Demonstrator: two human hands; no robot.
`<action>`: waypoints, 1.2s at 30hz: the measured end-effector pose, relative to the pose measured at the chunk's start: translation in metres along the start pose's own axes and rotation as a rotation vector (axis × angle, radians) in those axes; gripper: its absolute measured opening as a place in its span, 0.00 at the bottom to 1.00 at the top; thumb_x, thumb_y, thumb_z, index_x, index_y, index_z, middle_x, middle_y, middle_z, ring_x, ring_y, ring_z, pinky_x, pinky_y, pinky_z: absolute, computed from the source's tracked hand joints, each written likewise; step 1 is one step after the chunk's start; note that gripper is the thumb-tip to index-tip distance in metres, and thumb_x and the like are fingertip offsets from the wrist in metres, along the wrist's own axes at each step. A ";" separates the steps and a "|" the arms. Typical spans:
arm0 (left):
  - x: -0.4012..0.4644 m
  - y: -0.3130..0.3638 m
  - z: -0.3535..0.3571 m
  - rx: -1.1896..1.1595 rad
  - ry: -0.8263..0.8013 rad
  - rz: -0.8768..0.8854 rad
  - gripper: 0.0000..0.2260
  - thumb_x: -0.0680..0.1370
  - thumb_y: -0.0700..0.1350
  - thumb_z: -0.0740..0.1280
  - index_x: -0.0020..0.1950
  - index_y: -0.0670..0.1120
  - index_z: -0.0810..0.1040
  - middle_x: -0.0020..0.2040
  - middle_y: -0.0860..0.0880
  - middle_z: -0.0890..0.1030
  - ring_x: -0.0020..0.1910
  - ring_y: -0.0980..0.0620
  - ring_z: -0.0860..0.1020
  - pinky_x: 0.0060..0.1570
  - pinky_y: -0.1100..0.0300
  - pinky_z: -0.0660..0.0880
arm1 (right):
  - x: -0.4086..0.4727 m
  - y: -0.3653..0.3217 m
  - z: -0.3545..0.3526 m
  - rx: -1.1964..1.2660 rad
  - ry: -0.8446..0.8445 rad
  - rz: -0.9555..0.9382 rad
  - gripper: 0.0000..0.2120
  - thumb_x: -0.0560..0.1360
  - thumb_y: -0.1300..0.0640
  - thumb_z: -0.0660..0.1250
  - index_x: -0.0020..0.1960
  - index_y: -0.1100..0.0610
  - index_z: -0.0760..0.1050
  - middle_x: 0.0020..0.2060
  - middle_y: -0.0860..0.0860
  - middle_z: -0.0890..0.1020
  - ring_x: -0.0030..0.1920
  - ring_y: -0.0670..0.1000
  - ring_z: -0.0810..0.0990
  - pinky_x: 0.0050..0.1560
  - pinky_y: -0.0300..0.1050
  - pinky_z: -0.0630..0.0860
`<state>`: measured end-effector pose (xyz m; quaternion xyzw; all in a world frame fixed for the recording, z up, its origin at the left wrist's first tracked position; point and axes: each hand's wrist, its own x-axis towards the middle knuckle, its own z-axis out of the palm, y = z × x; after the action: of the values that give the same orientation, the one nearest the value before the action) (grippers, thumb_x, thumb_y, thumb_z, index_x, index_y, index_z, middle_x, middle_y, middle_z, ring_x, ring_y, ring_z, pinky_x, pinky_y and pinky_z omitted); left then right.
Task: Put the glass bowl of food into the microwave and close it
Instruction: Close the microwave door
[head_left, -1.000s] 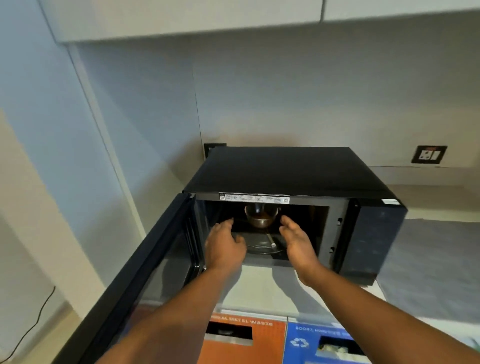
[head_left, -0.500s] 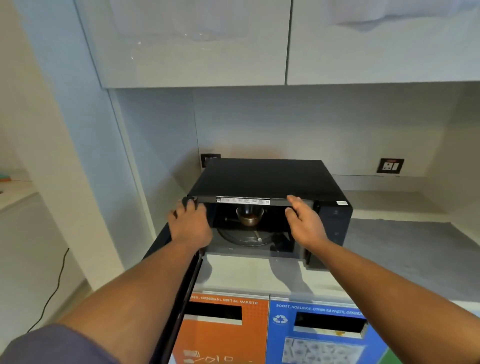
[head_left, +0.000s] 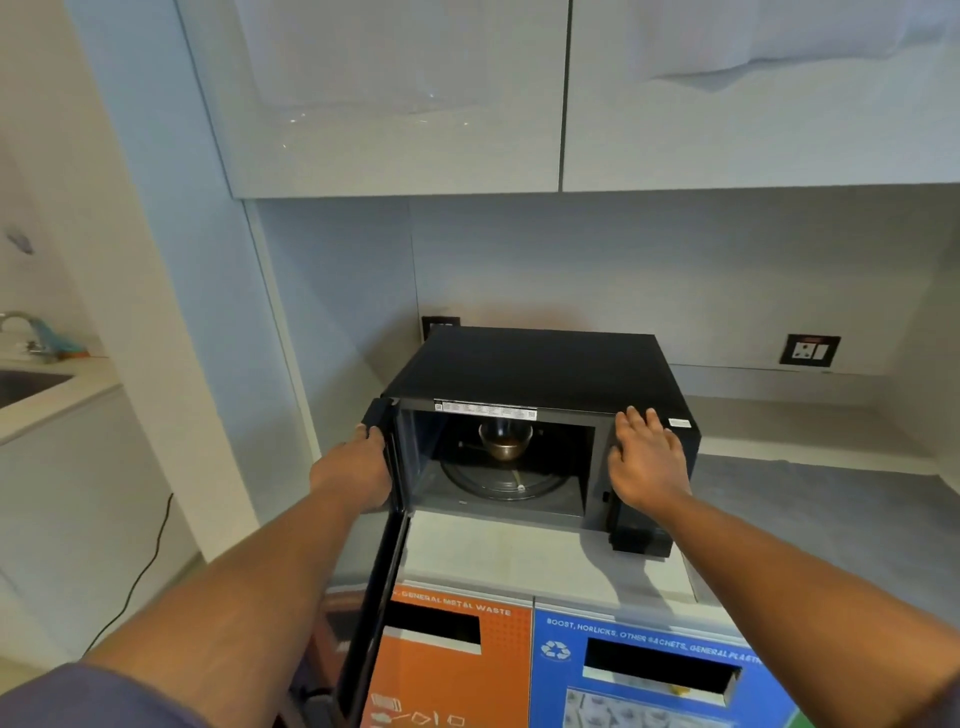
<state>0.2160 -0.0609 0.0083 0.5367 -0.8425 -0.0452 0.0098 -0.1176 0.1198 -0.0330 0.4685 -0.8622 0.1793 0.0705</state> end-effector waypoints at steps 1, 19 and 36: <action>0.000 0.002 0.002 -0.009 0.002 0.002 0.33 0.79 0.40 0.59 0.84 0.45 0.52 0.85 0.46 0.52 0.73 0.40 0.72 0.65 0.44 0.74 | 0.000 0.002 0.001 -0.022 -0.003 -0.007 0.28 0.85 0.51 0.55 0.83 0.56 0.55 0.84 0.54 0.56 0.83 0.57 0.49 0.80 0.57 0.49; 0.019 0.090 0.023 -0.229 0.042 0.407 0.29 0.84 0.54 0.53 0.84 0.50 0.49 0.85 0.51 0.49 0.83 0.47 0.41 0.79 0.48 0.44 | 0.009 0.007 0.002 0.056 -0.008 0.033 0.33 0.82 0.39 0.56 0.83 0.53 0.56 0.83 0.53 0.59 0.82 0.57 0.55 0.79 0.60 0.53; 0.068 0.159 0.040 -0.068 0.153 0.783 0.37 0.76 0.75 0.36 0.82 0.63 0.50 0.84 0.57 0.52 0.83 0.50 0.48 0.78 0.45 0.52 | 0.026 0.041 -0.019 0.017 -0.224 -0.039 0.54 0.65 0.13 0.39 0.83 0.42 0.52 0.83 0.41 0.52 0.82 0.53 0.48 0.74 0.59 0.46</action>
<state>0.0409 -0.0526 -0.0199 0.1764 -0.9782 -0.0258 0.1066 -0.1671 0.1267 -0.0172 0.5029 -0.8538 0.1317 -0.0269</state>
